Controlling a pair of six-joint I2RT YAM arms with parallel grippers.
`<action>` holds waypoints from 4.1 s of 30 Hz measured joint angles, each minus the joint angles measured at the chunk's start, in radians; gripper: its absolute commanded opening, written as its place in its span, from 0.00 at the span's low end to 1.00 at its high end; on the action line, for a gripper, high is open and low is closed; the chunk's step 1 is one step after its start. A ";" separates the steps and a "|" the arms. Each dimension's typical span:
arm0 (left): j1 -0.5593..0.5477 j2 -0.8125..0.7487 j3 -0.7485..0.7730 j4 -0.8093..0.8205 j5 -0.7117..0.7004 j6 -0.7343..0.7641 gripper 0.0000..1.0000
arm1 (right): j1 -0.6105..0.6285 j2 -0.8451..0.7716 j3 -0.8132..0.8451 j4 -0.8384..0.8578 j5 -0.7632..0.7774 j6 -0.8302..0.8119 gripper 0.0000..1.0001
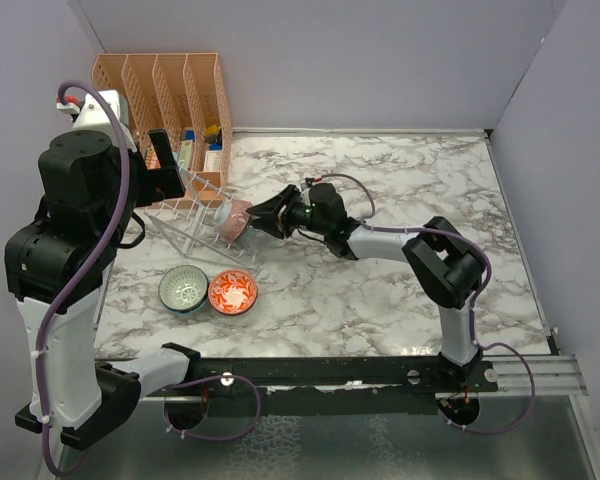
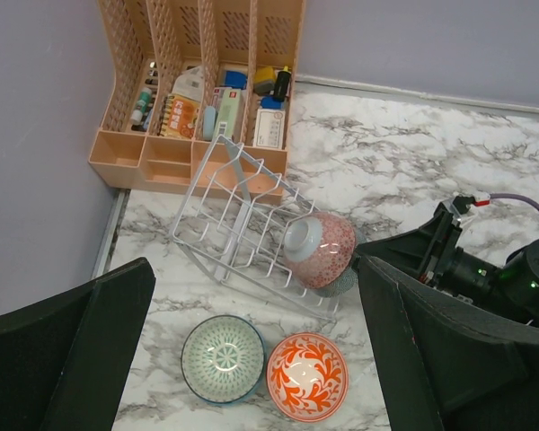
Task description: Load the bowls into the dish rack
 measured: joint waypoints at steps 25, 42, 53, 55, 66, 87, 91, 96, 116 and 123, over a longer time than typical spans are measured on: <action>-0.001 0.056 0.117 -0.008 -0.003 -0.061 0.99 | 0.312 -0.200 0.461 -1.052 0.010 -1.118 0.61; -0.001 -0.023 0.122 0.007 -0.038 -0.124 0.99 | 0.449 0.128 0.695 -1.229 0.025 -1.463 0.61; -0.001 -0.043 0.080 0.014 -0.065 -0.122 0.99 | 0.458 0.212 0.729 -1.250 0.058 -1.487 0.59; -0.001 -0.043 0.074 0.016 -0.068 -0.120 0.99 | 0.459 0.217 0.733 -1.253 0.063 -1.487 0.57; -0.001 -0.057 0.057 0.023 -0.077 -0.108 0.99 | 0.459 0.257 0.759 -1.276 0.064 -1.487 0.43; -0.001 -0.079 0.012 0.050 -0.091 -0.101 0.99 | 0.460 0.213 0.759 -1.286 0.109 -1.461 0.01; -0.001 -0.086 -0.002 0.056 -0.091 -0.101 0.99 | 0.458 0.156 0.756 -1.288 0.138 -1.440 0.01; -0.001 -0.087 -0.002 0.066 -0.090 -0.101 0.99 | 0.446 0.065 0.721 -1.264 0.126 -1.379 0.01; -0.001 -0.027 0.137 0.055 -0.050 -0.079 0.99 | 0.101 -0.220 0.157 -0.122 -0.220 -0.442 0.01; -0.001 -0.010 0.146 0.047 -0.033 -0.060 0.99 | 0.084 -0.119 0.142 0.262 -0.092 -0.138 0.01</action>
